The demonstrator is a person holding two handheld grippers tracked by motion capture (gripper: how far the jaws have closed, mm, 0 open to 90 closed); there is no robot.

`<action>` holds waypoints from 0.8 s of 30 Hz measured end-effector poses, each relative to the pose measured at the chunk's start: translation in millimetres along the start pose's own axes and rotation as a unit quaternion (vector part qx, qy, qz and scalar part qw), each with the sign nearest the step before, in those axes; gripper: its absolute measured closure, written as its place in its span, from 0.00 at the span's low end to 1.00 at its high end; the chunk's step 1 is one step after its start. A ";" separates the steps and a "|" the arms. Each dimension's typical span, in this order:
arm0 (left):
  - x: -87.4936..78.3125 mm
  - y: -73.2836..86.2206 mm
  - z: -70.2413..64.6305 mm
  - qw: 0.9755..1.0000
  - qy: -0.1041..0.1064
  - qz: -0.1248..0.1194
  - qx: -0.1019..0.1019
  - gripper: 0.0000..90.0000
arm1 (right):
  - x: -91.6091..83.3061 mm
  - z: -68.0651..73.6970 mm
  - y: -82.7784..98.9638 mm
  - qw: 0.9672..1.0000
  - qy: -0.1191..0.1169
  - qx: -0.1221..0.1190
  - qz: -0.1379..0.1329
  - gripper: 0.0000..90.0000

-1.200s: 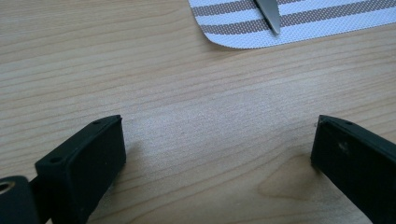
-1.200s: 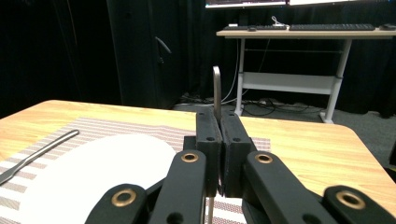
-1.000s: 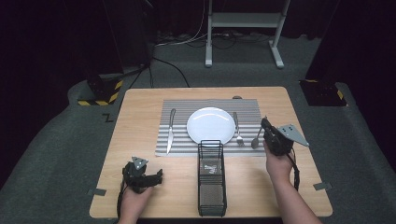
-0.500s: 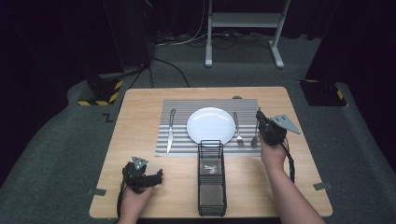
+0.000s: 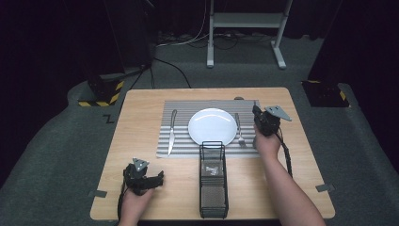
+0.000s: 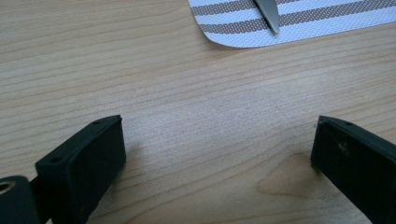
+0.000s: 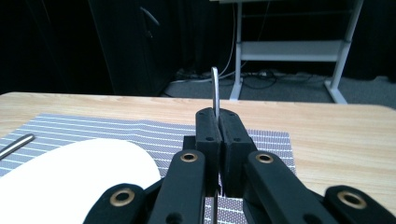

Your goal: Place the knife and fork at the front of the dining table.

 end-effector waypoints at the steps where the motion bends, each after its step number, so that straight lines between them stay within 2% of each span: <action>1: 0.0 0.0 0.1 1.000 0.001 0.000 0.000 0.03 | 3.4 -0.4 1.0 1.000 0.001 0.001 0.003 0.98; 8: 0.0 -0.1 0.2 1.000 0.003 0.000 -0.001 0.03 | 22.3 -1.5 8.9 1.000 0.004 0.005 0.029 0.97; 14: -0.1 -0.1 0.5 1.000 0.005 0.000 -0.001 0.03 | 37.1 -3.3 19.8 0.998 0.004 0.011 0.060 0.96; 18: -0.2 -0.2 0.7 1.000 0.006 -0.001 -0.002 0.03 | 41.4 -8.2 21.7 0.997 0.005 0.022 0.077 0.96; 24: -0.4 -0.2 0.7 1.000 0.007 -0.002 -0.003 0.03 | 42.5 -11.4 24.5 0.996 0.006 0.019 0.089 0.95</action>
Point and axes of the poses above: each handheld gripper's, and its own axes: x roughly forward along the jaws, y roughly out of its underside, z roughly to its left, the point moved 7 cm from there along x, roughly forward along the jaws, and after that the axes turned 12 degrees about y, right-handed, at the moved point
